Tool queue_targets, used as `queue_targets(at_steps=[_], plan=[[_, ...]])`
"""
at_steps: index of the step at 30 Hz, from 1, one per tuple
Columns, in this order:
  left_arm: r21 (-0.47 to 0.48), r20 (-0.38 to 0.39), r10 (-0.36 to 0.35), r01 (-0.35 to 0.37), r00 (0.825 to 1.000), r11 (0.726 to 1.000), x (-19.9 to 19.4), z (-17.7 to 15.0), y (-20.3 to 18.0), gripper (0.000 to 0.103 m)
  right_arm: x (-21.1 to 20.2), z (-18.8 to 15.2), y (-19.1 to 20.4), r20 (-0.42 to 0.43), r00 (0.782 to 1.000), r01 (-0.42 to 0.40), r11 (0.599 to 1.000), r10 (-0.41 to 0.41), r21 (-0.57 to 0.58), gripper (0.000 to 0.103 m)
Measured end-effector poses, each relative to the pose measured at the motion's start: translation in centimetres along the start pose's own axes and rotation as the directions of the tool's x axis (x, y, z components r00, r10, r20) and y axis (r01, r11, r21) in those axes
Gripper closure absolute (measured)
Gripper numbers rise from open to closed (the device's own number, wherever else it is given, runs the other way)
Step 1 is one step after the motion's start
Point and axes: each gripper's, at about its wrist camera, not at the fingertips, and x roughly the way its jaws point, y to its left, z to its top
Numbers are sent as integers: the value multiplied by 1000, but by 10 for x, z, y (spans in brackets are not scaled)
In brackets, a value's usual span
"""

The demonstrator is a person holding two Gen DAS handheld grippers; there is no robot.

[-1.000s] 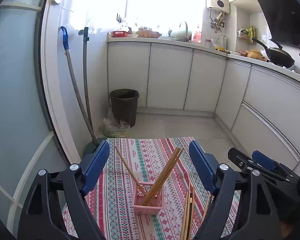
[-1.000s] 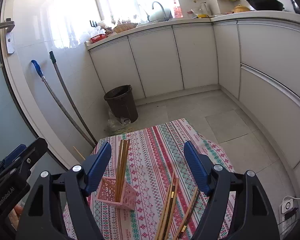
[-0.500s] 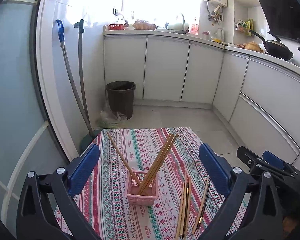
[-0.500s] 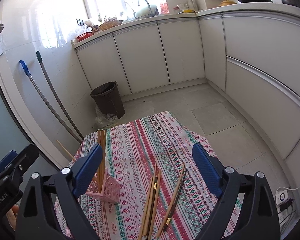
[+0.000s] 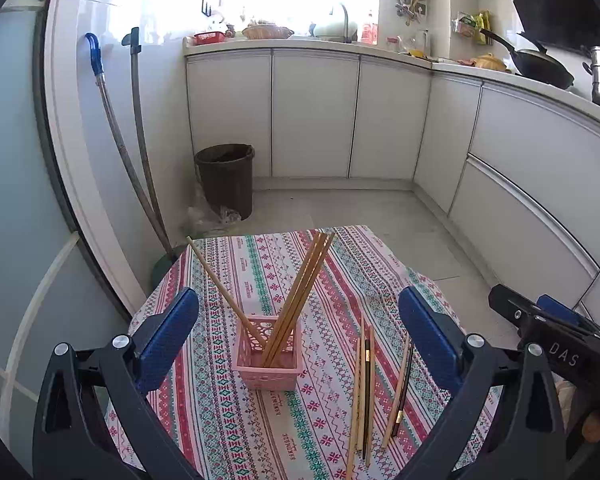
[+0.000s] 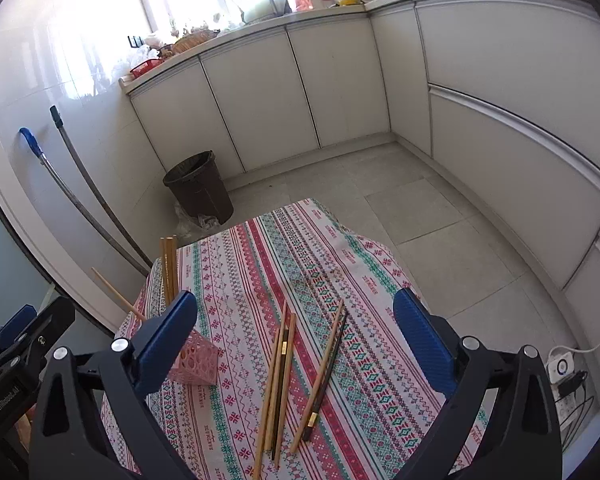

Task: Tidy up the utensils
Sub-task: 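Move both grippers back toward the remaining chopsticks on the cloth, then grasp bamboo chopsticks with the left gripper while the right gripper grasps another bamboo chopstick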

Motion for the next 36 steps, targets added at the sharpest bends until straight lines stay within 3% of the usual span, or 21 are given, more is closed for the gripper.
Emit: queue_targets(at_steps=[5,10,15,17,22,27,31,36], plan=[[43,-24,-22,23,999,999,6,-7,-14,7,2,-7,-31,-72,997,-28,995,35,95,7],[115,-70,-69,77,995,990,14,-17,-37,7,7,-11,-67,-146,982,-85,967,122,240,7],[145,-197,-157,187,968,972,35,-38,-65,7,3,-7,-95,-122,983,-87,933,137,348,7],[150,-262,-180,225,948,963,48,-50,-78,7,2,-4,-107,-110,984,-83,916,137,393,7],[140,-444,-224,314,868,939,97,-79,-112,7,6,0,-135,-93,980,-107,854,179,510,7],[94,-574,-187,291,797,952,172,-83,-130,7,24,-4,-157,-121,965,-111,782,232,613,7],[4,-643,-214,283,736,959,222,-68,-132,8,40,-7,-167,-140,950,-114,727,279,677,7],[-133,-693,-266,244,670,961,278,-53,-115,26,52,-3,-168,-159,935,-130,724,317,678,7]])
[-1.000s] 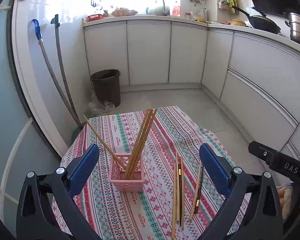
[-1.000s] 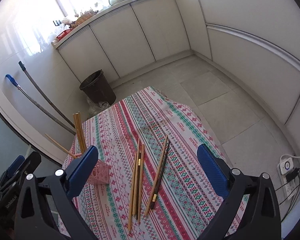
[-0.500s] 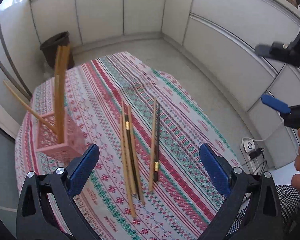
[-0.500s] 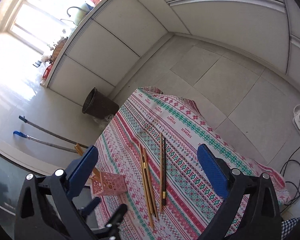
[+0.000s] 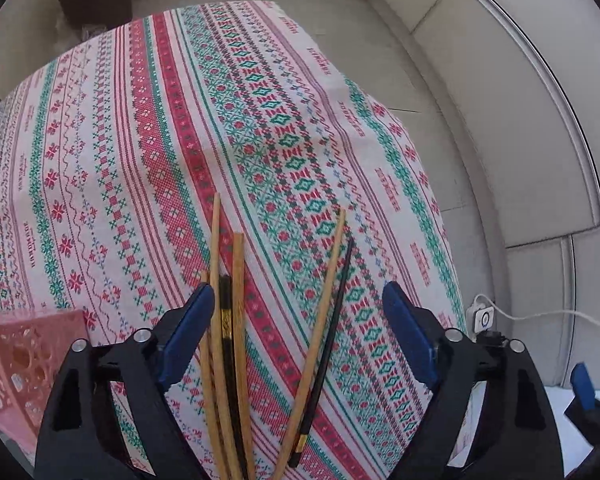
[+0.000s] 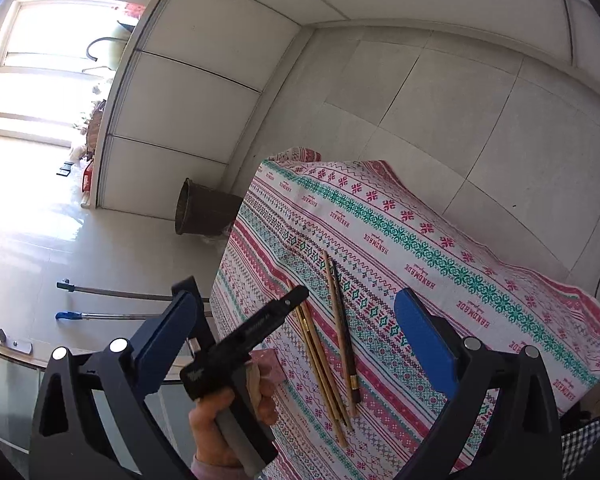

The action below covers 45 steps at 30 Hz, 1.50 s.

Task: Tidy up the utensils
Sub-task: 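Grasp bamboo chopsticks with the left gripper while the right gripper grasps another bamboo chopstick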

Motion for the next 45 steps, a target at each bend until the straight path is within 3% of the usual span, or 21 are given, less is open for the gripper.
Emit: queue_targets(at_steps=[2,4,7,12,16,19,22,28,29,30,33,36,40,43,45], plan=[[-16,-29,-2,1,1000,1000,9,8,6,39,4,2,1,-17,1000,-3,1000,3,-3,7],[0,-47,14,-14,999,1000,20,11,7,46,7,4,0,-28,1000,-4,1000,4,-3,7],[11,-36,31,-30,999,999,27,14,6,49,11,7,1,-31,1000,0,1000,0,-6,7],[69,-16,156,-155,988,986,44,17,-4,65,22,8,0,-53,998,18,1000,-18,-3,7],[108,30,216,-218,976,970,48,13,-13,96,30,9,3,-41,997,68,997,-69,-31,7],[115,87,189,-198,978,973,31,-1,-16,96,45,11,6,-51,994,90,995,-93,-47,7],[148,166,131,-156,977,977,-14,-30,-17,96,73,15,17,-68,992,96,990,-103,-104,7],[232,304,30,-104,952,967,-101,-98,-19,96,151,12,31,-151,970,146,953,-191,-265,10],[239,321,22,-103,947,966,-111,-105,-17,96,162,11,37,-153,967,147,940,-202,-309,16],[241,344,19,-108,939,964,-122,-118,-14,96,172,10,42,-165,964,140,928,-207,-346,29],[226,385,3,-97,923,969,-142,-151,-3,96,201,6,42,-251,946,107,930,-203,-351,49],[205,394,-19,-68,919,976,-151,-166,4,96,214,0,37,-254,935,146,921,-248,-361,56],[205,404,-34,-54,914,977,-159,-167,13,96,224,-4,30,-246,921,206,914,-302,-351,57],[197,406,-39,-46,913,979,-162,-168,18,96,234,-8,27,-228,903,261,886,-364,-383,58],[195,408,-42,-42,912,980,-165,-169,20,96,237,-11,28,-190,897,295,862,-398,-412,67]])
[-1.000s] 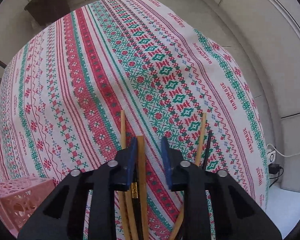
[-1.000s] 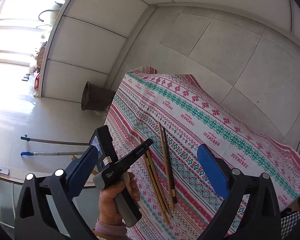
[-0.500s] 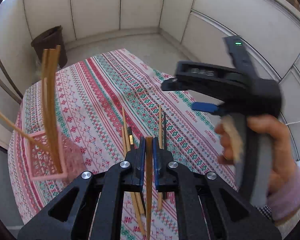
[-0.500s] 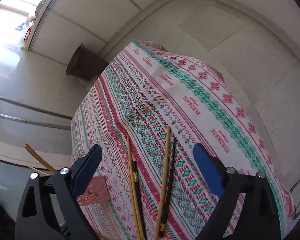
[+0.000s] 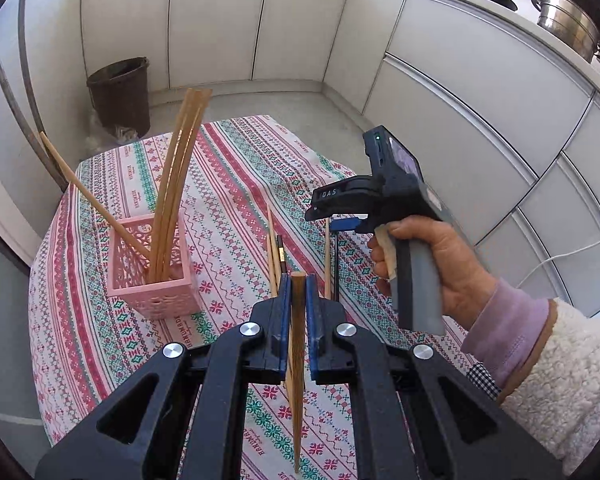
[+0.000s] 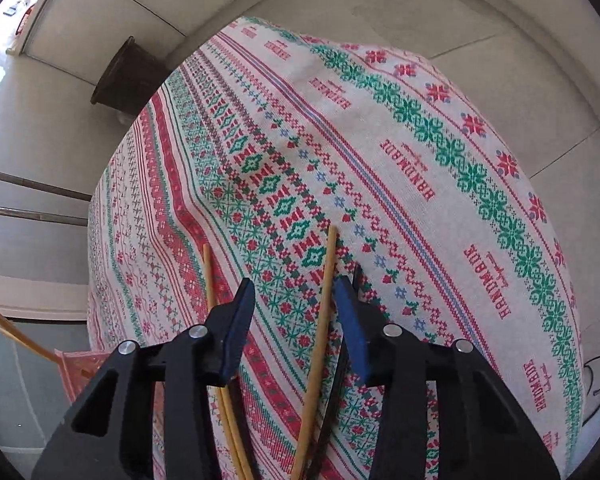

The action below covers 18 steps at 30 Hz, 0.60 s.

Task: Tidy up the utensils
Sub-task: 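Grasp bamboo chopsticks with the left gripper while the right gripper grasps another bamboo chopstick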

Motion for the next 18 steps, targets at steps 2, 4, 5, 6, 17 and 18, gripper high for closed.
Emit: queue_targets(at_steps=[2,4,5,6,17,18], plan=[[8,6,-1,1,1000,1000,-3,-1,-1,96,3,-3,5,18,998,58,998,-57,-27,75],[12,14,0,0,1000,1000,-3,-2,0,96,6,-8,10,52,990,131,990,-128,-59,95],[13,17,0,0,1000,1000,-6,-2,0,96,6,-10,9,62,988,144,988,-140,-60,97],[11,16,0,0,1000,1000,-6,-3,1,96,5,-12,8,66,989,135,989,-131,-57,97],[-4,74,11,-11,997,1000,-34,-7,4,96,-82,-59,36,267,961,124,978,-77,-165,98],[-2,80,11,-11,997,1000,-37,-9,2,96,-92,-64,38,284,957,113,978,-60,-174,98]])
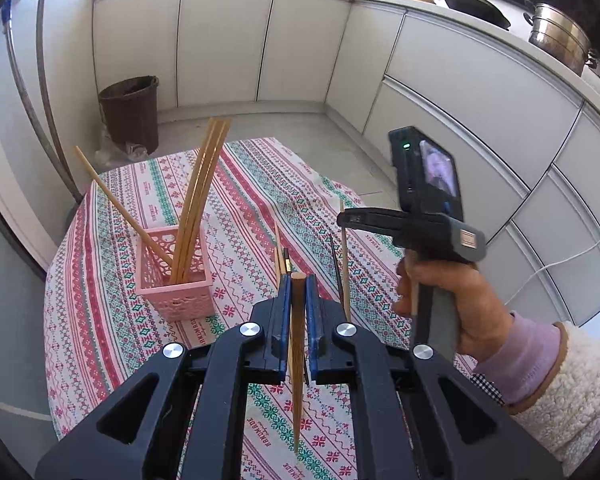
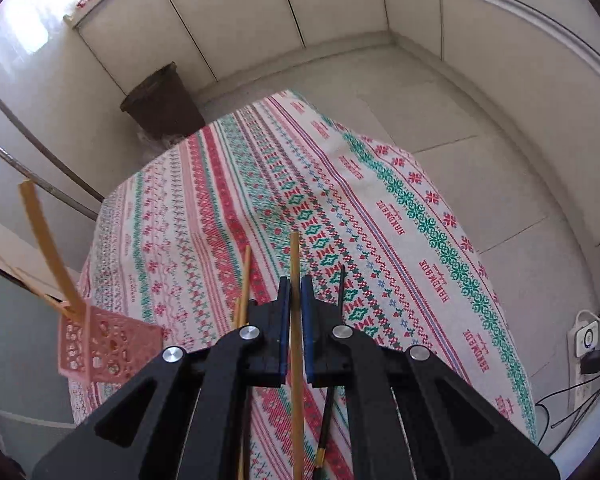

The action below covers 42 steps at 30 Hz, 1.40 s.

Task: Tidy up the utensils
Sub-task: 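Lower chopsticks into the pink basket and open the left gripper while the right gripper releases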

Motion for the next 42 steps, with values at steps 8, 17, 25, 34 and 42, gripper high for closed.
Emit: queue_targets(at_steps=[8,17,25,34,42], plan=[[-42,62,4,-1,998,999,-31,-3,6,96,-85,-19,16,135,985,-109,994,110,-19,98],[-79,157,25,-13,987,997,-70,4,11,96,-158,-28,36,256,949,-165,982,183,-90,98],[-111,212,51,-28,976,993,-95,14,19,96,-187,-22,39,272,929,-235,967,253,-96,98],[-153,324,135,-89,936,984,-139,55,33,96,-211,-11,47,288,902,-304,947,321,-104,97],[-181,358,251,-197,899,964,-140,94,47,96,-230,14,73,330,872,-328,933,360,-150,97]])
